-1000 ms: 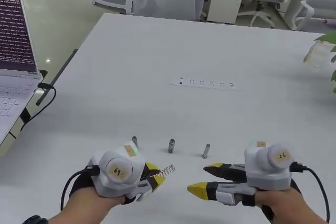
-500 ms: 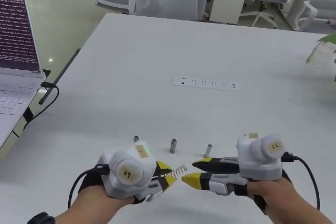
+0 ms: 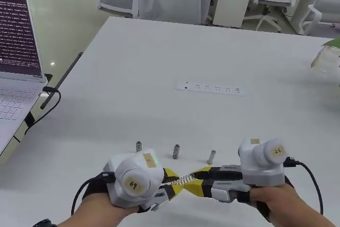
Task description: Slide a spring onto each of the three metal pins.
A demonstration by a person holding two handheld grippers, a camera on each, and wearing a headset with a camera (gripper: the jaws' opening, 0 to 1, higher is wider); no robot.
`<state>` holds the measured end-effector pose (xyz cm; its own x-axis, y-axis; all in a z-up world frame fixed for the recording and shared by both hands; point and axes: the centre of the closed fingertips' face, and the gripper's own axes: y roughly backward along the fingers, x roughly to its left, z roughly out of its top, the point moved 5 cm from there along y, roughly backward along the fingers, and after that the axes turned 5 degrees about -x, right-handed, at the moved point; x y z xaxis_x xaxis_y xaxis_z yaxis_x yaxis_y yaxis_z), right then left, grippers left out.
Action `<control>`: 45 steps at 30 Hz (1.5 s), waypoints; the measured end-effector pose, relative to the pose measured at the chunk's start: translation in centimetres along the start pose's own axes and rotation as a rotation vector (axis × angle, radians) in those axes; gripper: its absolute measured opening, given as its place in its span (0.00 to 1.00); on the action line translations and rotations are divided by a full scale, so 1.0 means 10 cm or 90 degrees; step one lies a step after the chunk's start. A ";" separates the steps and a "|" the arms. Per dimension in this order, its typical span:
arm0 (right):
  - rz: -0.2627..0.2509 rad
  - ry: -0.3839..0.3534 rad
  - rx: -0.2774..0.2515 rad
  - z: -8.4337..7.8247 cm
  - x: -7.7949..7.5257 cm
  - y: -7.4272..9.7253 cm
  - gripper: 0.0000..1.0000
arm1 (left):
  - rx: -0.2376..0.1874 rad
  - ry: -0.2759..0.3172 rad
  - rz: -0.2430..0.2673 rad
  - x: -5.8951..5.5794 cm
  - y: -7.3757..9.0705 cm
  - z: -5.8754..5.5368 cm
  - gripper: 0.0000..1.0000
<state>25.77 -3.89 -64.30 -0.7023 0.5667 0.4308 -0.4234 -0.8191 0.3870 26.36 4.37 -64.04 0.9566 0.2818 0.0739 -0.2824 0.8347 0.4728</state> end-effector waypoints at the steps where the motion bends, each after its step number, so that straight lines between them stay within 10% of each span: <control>1: 0.001 -0.001 0.000 0.00 0.00 0.00 0.20 | 0.001 -0.003 -0.001 0.00 0.00 0.00 0.02; 45: 0.018 0.035 0.011 0.13 0.11 0.05 0.08 | 0.003 -0.026 -0.013 -0.06 -0.09 -0.05 0.02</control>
<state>25.52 -3.57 -62.58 -0.7443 0.5371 0.3968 -0.3936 -0.8329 0.3890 25.99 3.67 -64.99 0.9643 0.2454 0.0992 -0.2624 0.8378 0.4787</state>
